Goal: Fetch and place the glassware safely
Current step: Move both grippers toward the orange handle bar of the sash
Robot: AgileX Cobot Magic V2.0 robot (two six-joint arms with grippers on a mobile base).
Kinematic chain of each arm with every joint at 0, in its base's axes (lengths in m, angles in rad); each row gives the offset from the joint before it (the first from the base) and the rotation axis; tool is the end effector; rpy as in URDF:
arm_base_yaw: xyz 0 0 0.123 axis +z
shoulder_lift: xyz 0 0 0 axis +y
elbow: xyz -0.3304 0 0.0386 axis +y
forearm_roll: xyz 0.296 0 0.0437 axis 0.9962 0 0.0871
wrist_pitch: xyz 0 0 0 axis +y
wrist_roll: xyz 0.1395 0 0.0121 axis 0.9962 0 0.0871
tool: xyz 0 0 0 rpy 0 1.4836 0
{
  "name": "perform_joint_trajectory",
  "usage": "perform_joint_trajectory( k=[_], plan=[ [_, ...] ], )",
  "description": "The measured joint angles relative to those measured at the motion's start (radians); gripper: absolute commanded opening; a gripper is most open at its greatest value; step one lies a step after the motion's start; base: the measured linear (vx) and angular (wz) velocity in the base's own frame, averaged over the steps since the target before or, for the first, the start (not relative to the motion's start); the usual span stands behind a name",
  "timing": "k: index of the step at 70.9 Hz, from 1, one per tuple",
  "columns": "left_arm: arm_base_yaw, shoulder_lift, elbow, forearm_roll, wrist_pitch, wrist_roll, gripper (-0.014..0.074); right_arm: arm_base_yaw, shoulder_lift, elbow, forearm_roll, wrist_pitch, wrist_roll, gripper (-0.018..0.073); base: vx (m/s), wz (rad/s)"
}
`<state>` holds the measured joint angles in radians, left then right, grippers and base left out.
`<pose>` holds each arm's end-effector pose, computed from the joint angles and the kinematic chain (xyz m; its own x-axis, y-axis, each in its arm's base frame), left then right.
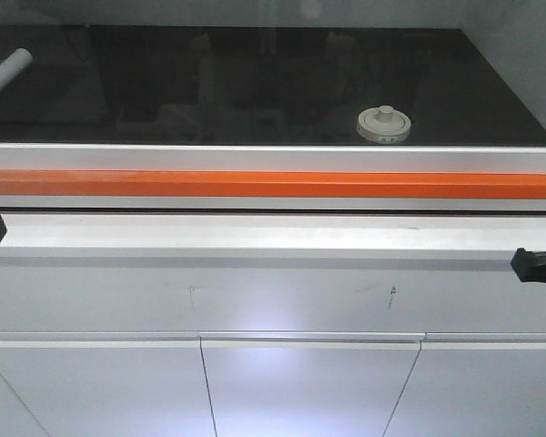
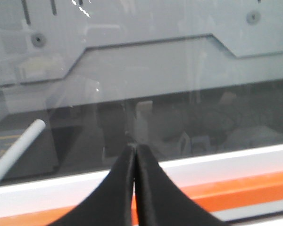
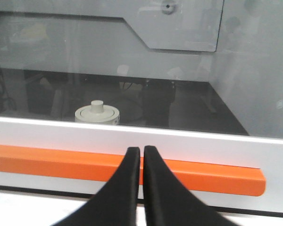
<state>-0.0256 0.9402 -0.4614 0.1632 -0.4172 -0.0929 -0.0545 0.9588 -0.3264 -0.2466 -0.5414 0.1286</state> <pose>0.2586 -0.0158 0.3178 0.0258 0.0557 -0.9981 0.0900 0.9943 0.0578 0.2459 0.0042 0.2734 -0.0112 -0.0826 -0.9965 -0.0727 0.9940 -0.0816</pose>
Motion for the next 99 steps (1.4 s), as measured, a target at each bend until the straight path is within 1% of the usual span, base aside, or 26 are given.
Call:
perform_joint_trajectory(
  k=[9,27,35,52,62,77,99],
  plan=[
    [0.000,0.077,0.003,0.003,-0.040,0.000,-0.0007,0.000,0.111,0.001,0.012,-0.110,-0.008,-0.0001,0.00,0.00],
    [0.000,0.278,0.003,0.003,-0.191,0.000,-0.0007,0.000,0.325,0.001,0.025,-0.303,-0.037,-0.0001,0.00,0.00],
    [0.000,0.353,0.003,0.003,-0.262,0.000,-0.0007,0.000,0.402,0.001,0.029,-0.366,-0.052,-0.0001,0.00,0.00],
    [0.000,0.460,0.003,0.003,-0.348,0.000,-0.0007,0.000,0.527,0.001,0.058,-0.476,-0.070,-0.0001,0.00,0.00],
    [0.000,0.492,0.003,0.003,-0.380,0.000,-0.0007,0.000,0.587,-0.003,0.061,-0.515,-0.102,-0.0001,0.00,0.00],
    [0.000,0.503,0.003,0.003,-0.401,-0.001,-0.0007,0.000,0.663,-0.005,0.074,-0.579,-0.109,-0.0001,0.00,0.00],
    [0.000,0.503,0.003,0.003,-0.406,-0.001,-0.0007,0.000,0.759,-0.071,0.078,-0.594,-0.121,-0.0001,0.00,0.00]
  ],
)
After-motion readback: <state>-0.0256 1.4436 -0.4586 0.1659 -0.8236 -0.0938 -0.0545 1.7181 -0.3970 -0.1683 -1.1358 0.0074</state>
